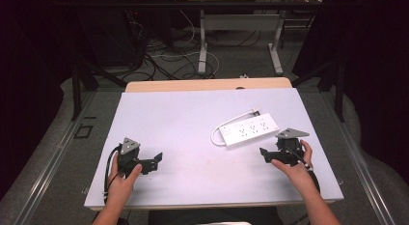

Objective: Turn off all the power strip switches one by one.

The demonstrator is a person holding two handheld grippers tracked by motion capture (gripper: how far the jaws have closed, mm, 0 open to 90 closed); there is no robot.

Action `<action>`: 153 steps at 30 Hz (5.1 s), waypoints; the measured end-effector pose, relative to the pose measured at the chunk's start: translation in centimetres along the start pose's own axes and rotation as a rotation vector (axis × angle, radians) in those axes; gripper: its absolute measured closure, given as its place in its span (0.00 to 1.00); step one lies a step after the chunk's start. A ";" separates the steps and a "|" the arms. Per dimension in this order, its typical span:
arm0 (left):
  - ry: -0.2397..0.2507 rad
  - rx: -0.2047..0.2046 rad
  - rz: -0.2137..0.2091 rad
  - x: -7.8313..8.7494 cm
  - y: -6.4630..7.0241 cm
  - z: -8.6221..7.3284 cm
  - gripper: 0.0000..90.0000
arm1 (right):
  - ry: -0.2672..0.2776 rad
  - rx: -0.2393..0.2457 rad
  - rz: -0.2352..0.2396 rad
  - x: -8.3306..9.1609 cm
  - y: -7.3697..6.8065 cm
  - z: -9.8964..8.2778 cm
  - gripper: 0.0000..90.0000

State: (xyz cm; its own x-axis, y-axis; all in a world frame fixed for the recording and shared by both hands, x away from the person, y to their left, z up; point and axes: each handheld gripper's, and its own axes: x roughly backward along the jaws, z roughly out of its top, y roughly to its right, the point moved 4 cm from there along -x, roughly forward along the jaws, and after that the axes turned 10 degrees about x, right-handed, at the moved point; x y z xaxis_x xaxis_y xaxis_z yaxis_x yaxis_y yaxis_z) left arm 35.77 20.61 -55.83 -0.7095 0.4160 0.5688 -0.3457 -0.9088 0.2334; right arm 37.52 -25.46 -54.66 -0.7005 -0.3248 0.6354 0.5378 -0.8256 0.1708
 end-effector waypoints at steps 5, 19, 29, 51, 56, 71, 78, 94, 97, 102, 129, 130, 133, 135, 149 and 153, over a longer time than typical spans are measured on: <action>-0.007 -0.019 0.011 0.0 0.0 0.0 0.01 | 0.007 0.014 0.025 -0.4 -0.5 0.7 0.24; -0.008 -0.014 0.023 -0.1 0.0 -0.1 0.02 | -0.002 0.069 0.067 -1.2 -1.4 3.4 0.35; -0.021 -0.019 0.027 -0.2 0.0 -0.2 0.03 | -0.002 0.078 0.088 -1.7 -1.5 4.5 0.40; -0.004 -0.012 0.049 -0.4 0.2 -0.2 0.03 | -0.027 0.122 0.144 -3.5 -2.4 7.6 0.58; -0.016 -0.017 0.047 -0.5 0.2 -0.3 0.03 | -0.032 0.120 0.162 -4.0 -2.6 8.2 0.63; -0.025 -0.026 0.048 -0.6 0.2 -0.4 0.03 | -0.064 0.109 0.185 -5.5 -2.2 9.3 0.85; -0.025 -0.018 0.047 -0.5 0.2 -0.4 0.03 | -0.086 0.109 0.200 -6.2 -2.2 9.7 0.97; -0.026 -0.016 0.050 -0.6 0.1 -0.4 0.03 | -0.129 0.094 0.233 -8.1 -2.8 9.9 1.00; -0.027 -0.016 0.049 -0.6 0.1 -0.4 0.03 | -0.128 0.091 0.234 -8.4 -3.0 10.1 1.00; -0.028 -0.013 0.049 -0.6 0.1 -0.4 0.03 | -0.130 0.099 0.237 -8.8 -3.4 10.5 1.00; -0.034 -0.031 0.049 -0.5 -0.2 -0.4 0.03 | -0.173 0.088 0.229 -12.0 -4.9 11.0 1.00; -0.032 -0.031 0.049 -0.5 -0.2 -0.4 0.03 | -0.178 0.084 0.233 -12.1 -5.0 11.0 1.00; -0.031 -0.024 0.050 -0.5 -0.2 -0.4 0.03 | -0.183 0.076 0.228 -12.3 -5.1 10.9 1.00; -0.030 -0.025 0.050 -0.5 -0.2 -0.4 0.03 | -0.183 0.083 0.229 -12.4 -5.1 10.9 1.00; -0.032 -0.026 0.050 -0.5 -0.1 -0.4 0.03 | -0.179 0.089 0.227 -12.5 -5.2 10.8 1.00; -0.033 -0.027 0.051 -0.5 -0.1 -0.4 0.03 | -0.177 0.112 0.223 -12.6 -5.2 10.7 1.00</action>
State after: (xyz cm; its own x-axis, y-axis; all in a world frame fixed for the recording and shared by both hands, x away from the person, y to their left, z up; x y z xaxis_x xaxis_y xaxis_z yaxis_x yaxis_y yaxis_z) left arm 35.91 20.54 -56.48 -0.7060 0.3672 0.6056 -0.3263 -0.9276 0.1820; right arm 48.57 -12.09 -55.49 -0.4722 -0.3987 0.7862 0.7245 -0.6836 0.0885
